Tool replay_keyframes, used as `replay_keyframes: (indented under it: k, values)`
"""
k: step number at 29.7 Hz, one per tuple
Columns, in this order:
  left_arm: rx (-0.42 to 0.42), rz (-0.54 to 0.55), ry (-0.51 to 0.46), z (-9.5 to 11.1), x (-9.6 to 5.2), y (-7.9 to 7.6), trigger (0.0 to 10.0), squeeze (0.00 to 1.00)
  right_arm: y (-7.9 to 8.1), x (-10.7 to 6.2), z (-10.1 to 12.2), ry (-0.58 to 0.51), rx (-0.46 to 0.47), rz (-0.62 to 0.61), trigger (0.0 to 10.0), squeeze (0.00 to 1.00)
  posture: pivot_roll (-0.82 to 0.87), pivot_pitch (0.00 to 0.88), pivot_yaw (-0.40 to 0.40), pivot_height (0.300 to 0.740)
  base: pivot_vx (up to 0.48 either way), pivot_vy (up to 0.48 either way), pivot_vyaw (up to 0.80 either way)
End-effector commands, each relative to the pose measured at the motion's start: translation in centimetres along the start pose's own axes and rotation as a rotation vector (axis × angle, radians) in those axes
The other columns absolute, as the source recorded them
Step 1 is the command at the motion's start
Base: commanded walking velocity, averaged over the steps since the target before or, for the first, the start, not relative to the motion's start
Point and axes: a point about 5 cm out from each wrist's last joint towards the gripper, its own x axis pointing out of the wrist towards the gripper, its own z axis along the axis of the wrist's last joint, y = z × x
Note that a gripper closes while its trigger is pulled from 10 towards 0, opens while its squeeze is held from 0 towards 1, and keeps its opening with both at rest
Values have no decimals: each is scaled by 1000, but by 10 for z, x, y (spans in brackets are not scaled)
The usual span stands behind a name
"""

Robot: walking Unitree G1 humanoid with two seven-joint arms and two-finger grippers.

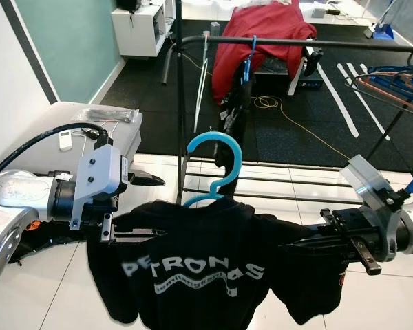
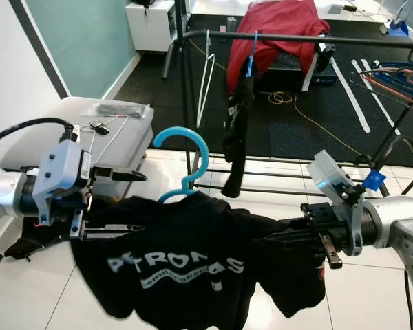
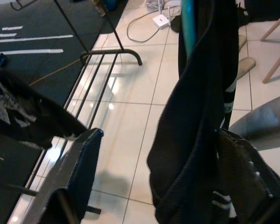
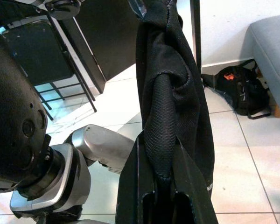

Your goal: Hang hanger

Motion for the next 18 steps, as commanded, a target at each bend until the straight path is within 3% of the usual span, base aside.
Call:
replay_keyframes:
  k: [1, 2, 7, 10, 18]
  values:
    - [-20, -12, 40, -3, -5, -2, 2863, 0, 1, -1, 6, -2, -37, 1, 10000, 0, -110, 93, 24, 740, 0, 0, 0]
    - [-35, -11, 36, -4, -6, -3, 0, 0, 0, -1, 7, -8, -45, -6, 10000, 0, -110, 93, 23, 740, 0, 0, 0]
    - [-52, -6, 30, -4, -6, -3, 0, 0, -1, -1, 8, -11, -55, -14, 10000, 0, -110, 93, 23, 740, 0, 0, 0]
    - [-108, -18, -41, -8, 7, -12, 0, 0, -3, 2, 11, -26, -76, -14, 10000, 0, -108, 98, 24, 740, 0, 0, 0]
    - [-154, -10, -147, -5, 18, -18, 0, 0, -4, 6, 10, -39, -89, -31, 10000, 0, -107, 99, 25, 740, 0, 0, 0]
